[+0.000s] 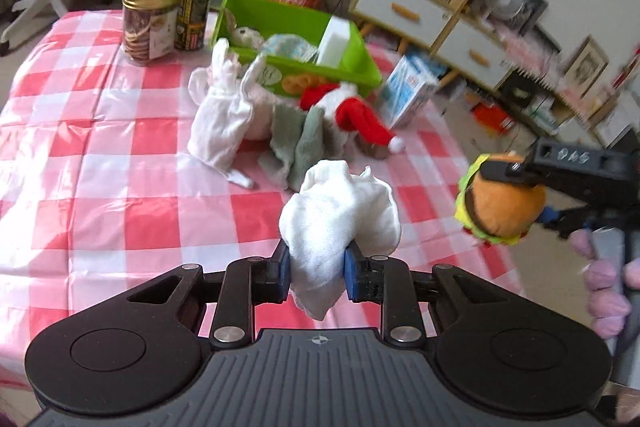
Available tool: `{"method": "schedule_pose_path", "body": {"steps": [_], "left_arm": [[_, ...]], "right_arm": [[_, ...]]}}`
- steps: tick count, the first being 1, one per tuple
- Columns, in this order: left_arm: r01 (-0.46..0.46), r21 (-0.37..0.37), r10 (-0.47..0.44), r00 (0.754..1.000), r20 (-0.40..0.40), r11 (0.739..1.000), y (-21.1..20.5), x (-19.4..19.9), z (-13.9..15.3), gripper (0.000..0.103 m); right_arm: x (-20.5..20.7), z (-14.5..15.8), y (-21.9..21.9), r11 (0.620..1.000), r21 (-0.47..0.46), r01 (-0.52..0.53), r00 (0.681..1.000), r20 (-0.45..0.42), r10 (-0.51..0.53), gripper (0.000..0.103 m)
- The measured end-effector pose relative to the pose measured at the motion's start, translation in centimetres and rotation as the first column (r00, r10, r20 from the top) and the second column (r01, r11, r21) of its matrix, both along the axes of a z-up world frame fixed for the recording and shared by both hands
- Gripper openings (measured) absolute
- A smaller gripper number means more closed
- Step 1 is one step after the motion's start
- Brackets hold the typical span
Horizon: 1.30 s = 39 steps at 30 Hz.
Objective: Organize soft objects
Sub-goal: 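Carry the cloth and hamburger plush into the green tray and open both tools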
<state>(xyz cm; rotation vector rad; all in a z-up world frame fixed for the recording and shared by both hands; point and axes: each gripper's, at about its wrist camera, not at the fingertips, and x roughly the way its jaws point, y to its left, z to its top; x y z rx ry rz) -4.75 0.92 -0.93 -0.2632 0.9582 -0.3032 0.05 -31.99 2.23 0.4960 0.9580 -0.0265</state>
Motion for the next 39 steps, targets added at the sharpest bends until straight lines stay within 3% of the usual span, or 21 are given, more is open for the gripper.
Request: {"method": "schedule_pose_path", "body": {"steps": [8,13,26,33,39], "left_arm": [[-0.018,-0.05,0.02,0.999,0.036,0.999,1.7,1.5,1.6,0.025],[-0.014,-0.001,0.014,0.997,0.072,1.0,2.5,4.2,2.1,0.025],[-0.083,0.029,0.077,0.985,0.157,0.996,4.0,16.9,2.3,0.026],[-0.05,0.133,0.027,0.986,0.167,0.99,1.7,22.8,-0.8,0.026],[-0.026,0.166,0.004,0.991,0.135,0.986,0.4,26.2,-4.1,0.026]], "right_arm": [[0.0,1.2,0.5,1.0,0.011,-0.013,0.994,0.105,0.012,0.039],[2.7,1.0,1.8,0.997,0.06,-0.043,0.989,0.147,0.034,0.039],[18.2,1.4,6.7,0.98,0.135,-0.148,0.966,0.23,0.114,0.039],[25.8,0.0,11.1,0.96,0.165,-0.227,0.95,0.254,0.181,0.039],[30.5,-3.2,14.0,0.964,0.067,-0.258,0.949,0.206,0.239,0.04]]}}
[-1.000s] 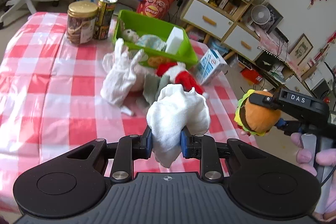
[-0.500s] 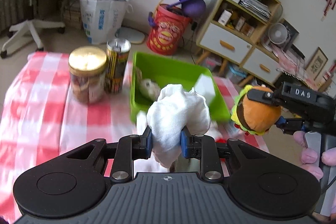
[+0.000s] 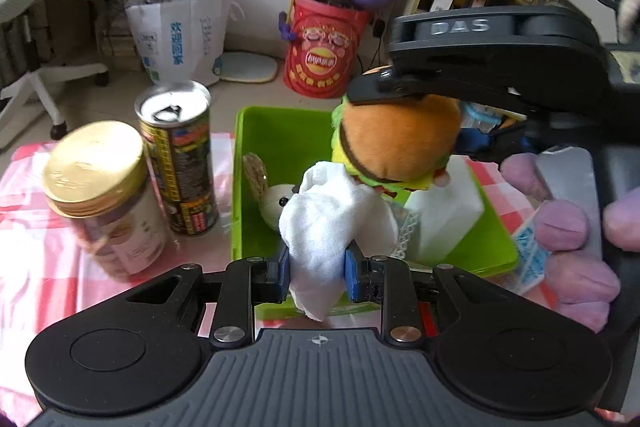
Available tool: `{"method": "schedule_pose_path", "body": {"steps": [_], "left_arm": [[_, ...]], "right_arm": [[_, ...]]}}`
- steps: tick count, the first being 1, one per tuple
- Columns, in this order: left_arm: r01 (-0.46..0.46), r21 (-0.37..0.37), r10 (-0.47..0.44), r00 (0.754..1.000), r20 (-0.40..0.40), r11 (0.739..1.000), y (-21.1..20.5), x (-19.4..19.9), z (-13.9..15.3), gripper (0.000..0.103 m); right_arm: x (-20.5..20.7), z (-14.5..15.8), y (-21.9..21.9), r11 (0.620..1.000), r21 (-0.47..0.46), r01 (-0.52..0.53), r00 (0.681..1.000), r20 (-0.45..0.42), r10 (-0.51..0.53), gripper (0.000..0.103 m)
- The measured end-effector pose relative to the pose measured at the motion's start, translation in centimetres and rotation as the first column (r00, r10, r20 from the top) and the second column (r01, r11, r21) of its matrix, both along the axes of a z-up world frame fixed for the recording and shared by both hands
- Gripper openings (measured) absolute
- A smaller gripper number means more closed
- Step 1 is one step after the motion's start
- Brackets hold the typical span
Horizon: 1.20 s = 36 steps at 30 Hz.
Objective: Organize soft objects
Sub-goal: 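Carry the cloth and hamburger plush into the green tray and open both tools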
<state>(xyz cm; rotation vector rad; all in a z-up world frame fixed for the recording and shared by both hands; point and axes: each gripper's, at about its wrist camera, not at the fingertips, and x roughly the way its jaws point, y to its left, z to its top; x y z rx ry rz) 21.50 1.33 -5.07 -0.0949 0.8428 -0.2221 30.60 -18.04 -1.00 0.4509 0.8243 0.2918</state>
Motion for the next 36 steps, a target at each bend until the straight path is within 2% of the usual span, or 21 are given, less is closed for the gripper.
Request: {"method": "schedule_pose_path", "body": {"steps": [6,10,13,16,19,22,24,25,26,29,32,36], "left_arm": [[0.034,0.04,-0.032,0.999,-0.04,0.999,-0.4,1.6,-1.6,0.026],[0.072,0.067,-0.068,0.996,-0.062,0.995,-0.6,1.8,-2.2,0.026],[0.099,0.054,-0.094,0.992,-0.084,0.994,-0.8,2.3,-2.6,0.026],[0.114,0.019,-0.112,0.99,-0.089,0.993,-1.1,2.9,-2.9,0.026],[0.091,0.012,-0.09,0.993,-0.074,0.996,-1.9,3.7,-3.5,0.026],[0.053,0.016,-0.052,0.998,-0.021,0.998,-2.3,4.2,-4.0,0.027],[0.036,0.02,-0.036,0.999,-0.002,0.999,-2.4,4.4,-4.1,0.031],[0.031,0.022,-0.031,0.999,0.005,0.999,-2.4,4.3,-4.1,0.035],[0.028,0.022,-0.028,0.999,0.014,0.999,-2.3,4.2,-4.0,0.044],[0.016,0.01,-0.016,0.999,0.046,1.0,-1.8,3.3,-3.4,0.068],[0.017,-0.015,-0.016,0.998,0.066,1.0,-1.3,2.5,-2.3,0.071],[0.01,-0.014,-0.009,0.998,0.067,1.0,-0.8,1.3,-0.9,0.075]], "right_arm": [[1.9,-2.5,-0.9,0.993,-0.115,0.008,1.0,-0.028,-0.012,0.04],[2.1,-2.7,-1.1,0.965,-0.262,0.021,0.999,0.04,-0.011,0.04],[2.3,-2.8,-1.1,0.949,-0.315,0.016,0.999,0.046,-0.002,0.04],[2.3,-2.7,-1.4,0.967,-0.253,0.0,0.998,0.054,0.014,0.041],[2.5,-2.6,-1.5,0.984,-0.178,-0.027,0.998,0.049,0.036,0.045],[2.5,-2.4,-1.1,0.982,-0.186,-0.034,0.998,0.039,0.042,0.049],[2.3,-2.1,-1.2,0.982,-0.186,-0.03,0.999,0.038,0.038,0.056],[2.1,-1.9,-1.5,0.984,-0.178,-0.03,0.998,0.042,0.038,0.06],[1.9,-1.7,-1.7,0.985,-0.172,-0.032,0.998,0.042,0.04,0.063],[1.7,-1.3,-2.4,0.985,-0.17,-0.028,0.999,0.024,0.033,0.063],[0.9,-0.4,-3.2,0.987,-0.158,-0.028,0.999,0.033,0.033,0.063],[-1.2,1.0,-4.4,0.99,-0.136,-0.032,0.998,0.042,0.038,0.063]]}}
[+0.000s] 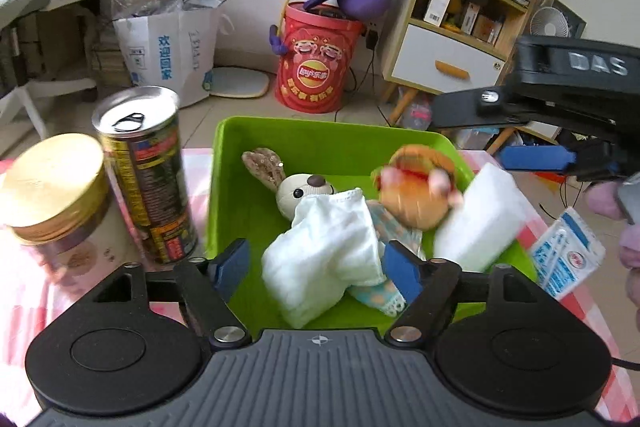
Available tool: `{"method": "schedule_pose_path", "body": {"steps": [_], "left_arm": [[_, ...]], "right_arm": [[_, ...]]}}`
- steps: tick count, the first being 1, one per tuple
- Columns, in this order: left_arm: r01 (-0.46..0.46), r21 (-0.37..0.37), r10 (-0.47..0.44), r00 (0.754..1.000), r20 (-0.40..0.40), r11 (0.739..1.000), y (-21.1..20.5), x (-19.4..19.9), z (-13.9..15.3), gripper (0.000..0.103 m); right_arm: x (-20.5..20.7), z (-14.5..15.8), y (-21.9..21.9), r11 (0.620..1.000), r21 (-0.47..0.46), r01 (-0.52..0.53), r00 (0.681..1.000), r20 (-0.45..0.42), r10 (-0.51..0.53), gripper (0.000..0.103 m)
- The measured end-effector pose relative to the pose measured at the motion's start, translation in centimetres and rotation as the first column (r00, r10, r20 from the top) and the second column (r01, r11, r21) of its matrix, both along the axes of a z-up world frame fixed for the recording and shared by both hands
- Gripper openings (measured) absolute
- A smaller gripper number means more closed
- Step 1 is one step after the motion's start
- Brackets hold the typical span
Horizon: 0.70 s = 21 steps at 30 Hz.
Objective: Organize soft objects
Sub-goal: 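Carry the cloth and hamburger plush into the green tray and open both tools, then grasp the white glove with the left tool while the right tool grasps the Santa plush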
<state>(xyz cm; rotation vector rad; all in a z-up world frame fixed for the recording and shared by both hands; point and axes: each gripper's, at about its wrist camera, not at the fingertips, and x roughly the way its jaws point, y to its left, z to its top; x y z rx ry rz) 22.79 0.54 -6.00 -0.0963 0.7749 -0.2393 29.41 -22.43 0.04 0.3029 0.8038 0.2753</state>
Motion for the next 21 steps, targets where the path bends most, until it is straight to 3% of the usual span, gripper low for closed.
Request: {"method": "schedule_pose_path", "body": {"steps": [10,21], "left_arm": [[-0.029,0.009,0.029,0.999,-0.019,1.0,1.7,-6.4,2.8,0.086],[-0.063,0.032,0.064,0.997,-0.053,0.998,3.0,-12.0,3.8,0.086]], "right_arm": [[-8.2,3.8,-2.0,1.0,-0.006,-0.008,0.999,0.037,0.008,0.066],[-15.6,3.6,-2.2,0.999,-0.054,-0.007,0.999,0.042,0.01,0.067]]}}
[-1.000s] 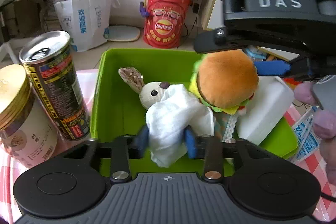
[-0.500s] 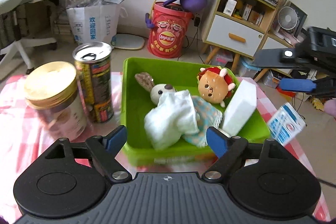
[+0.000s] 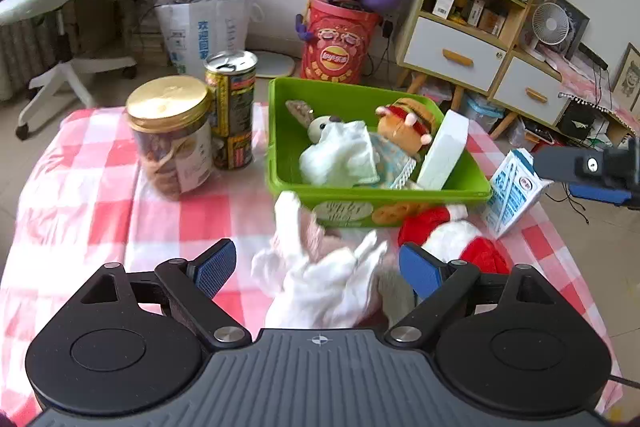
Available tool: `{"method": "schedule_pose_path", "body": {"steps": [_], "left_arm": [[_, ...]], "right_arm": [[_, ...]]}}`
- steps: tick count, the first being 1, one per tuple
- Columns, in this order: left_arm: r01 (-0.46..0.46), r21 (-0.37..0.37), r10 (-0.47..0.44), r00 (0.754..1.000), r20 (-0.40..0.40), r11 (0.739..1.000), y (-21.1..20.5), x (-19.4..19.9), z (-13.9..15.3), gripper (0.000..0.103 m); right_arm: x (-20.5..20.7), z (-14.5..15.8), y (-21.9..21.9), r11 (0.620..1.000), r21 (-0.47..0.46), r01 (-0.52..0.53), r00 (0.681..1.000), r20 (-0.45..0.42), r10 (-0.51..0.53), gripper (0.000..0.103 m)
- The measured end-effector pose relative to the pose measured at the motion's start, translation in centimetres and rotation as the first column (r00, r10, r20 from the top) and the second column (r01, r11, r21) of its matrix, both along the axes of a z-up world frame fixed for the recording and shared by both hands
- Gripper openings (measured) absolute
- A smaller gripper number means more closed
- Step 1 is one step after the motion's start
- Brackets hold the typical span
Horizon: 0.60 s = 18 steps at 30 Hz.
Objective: Organize soft objects
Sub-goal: 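Grasp the white glove with the left tool while the right tool grasps the Santa plush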
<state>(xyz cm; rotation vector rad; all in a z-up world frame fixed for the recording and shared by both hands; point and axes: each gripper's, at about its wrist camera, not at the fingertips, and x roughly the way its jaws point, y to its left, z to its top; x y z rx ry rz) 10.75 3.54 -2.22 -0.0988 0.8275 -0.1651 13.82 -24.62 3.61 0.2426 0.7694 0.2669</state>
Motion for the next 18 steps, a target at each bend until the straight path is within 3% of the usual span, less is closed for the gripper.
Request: {"method": "schedule_pose_path", "body": {"steps": [4,8,11,18], "left_arm": [[-0.021,0.001,0.021,1.0,0.004,1.0,0.4,-1.5,-0.1,0.09],[-0.024,0.021,0.022,0.996,0.088,0.999,0.9,-3.2,-0.6,0.094],[-0.013,0.031,0.009,0.993,0.119,0.999,1.4,-4.0,-1.6,0.094],[-0.031,-0.044,0.036,0.992,0.118,0.999,2.6,-4.6,-3.7,0.097]], "right_arm": [[-1.8,-0.1,0.1,1.0,-0.023,-0.008,1.0,0.004,0.008,0.067],[-3.8,-1.6,-0.3,0.999,0.004,-0.033,0.998,0.053,0.033,0.067],[-4.4,-2.9,-0.1,0.996,-0.056,-0.068,0.995,0.067,0.071,0.067],[-4.4,-6.0,-1.1,0.992,-0.078,-0.097,0.992,0.074,0.103,0.067]]}}
